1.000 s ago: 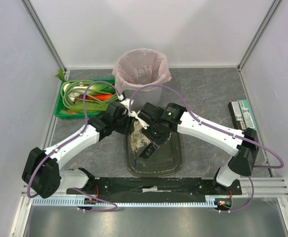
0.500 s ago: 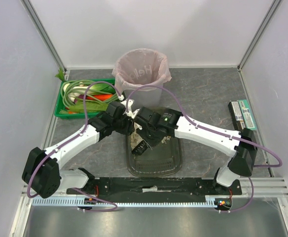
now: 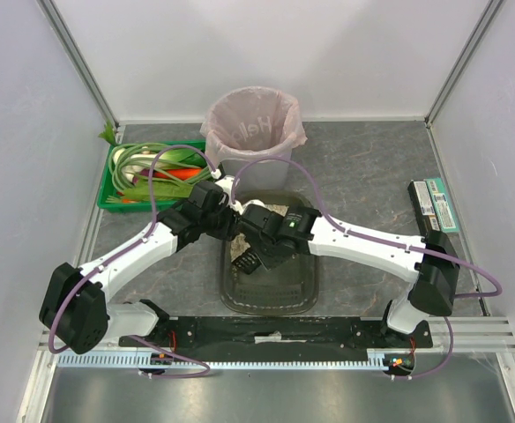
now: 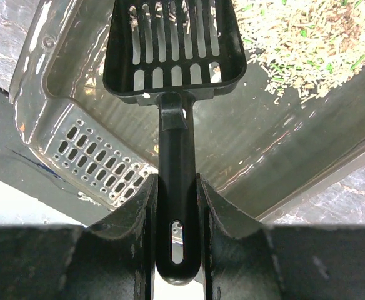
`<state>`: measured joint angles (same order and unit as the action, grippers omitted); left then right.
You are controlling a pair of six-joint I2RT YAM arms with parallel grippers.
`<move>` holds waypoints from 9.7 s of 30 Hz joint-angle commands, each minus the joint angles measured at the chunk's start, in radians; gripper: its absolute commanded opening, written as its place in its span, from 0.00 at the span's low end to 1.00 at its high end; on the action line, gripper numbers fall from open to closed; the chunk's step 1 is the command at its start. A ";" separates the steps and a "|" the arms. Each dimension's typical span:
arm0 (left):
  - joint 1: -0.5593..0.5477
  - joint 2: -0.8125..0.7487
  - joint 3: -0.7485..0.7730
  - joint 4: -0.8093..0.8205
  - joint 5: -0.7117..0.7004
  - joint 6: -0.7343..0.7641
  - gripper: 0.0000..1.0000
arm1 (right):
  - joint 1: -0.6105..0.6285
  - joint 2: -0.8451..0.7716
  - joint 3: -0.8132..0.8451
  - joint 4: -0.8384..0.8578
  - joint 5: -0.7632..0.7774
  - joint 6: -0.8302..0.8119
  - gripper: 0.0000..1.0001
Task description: Clean the litter box
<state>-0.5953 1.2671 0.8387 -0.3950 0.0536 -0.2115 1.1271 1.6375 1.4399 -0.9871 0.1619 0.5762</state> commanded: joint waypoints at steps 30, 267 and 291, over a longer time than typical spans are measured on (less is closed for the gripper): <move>-0.012 -0.005 0.025 0.008 0.075 -0.034 0.40 | 0.028 0.019 -0.108 0.257 0.220 0.234 0.00; -0.011 -0.310 -0.020 0.059 -0.093 0.038 0.93 | 0.097 -0.751 -0.349 0.363 0.330 -0.249 0.00; -0.011 -0.319 -0.020 0.058 -0.087 0.038 0.93 | 0.057 -0.466 0.037 0.281 0.728 -0.519 0.00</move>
<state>-0.6071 0.9672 0.8112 -0.3645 -0.0357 -0.1841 1.2182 1.1202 1.3861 -0.7795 0.7776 0.2230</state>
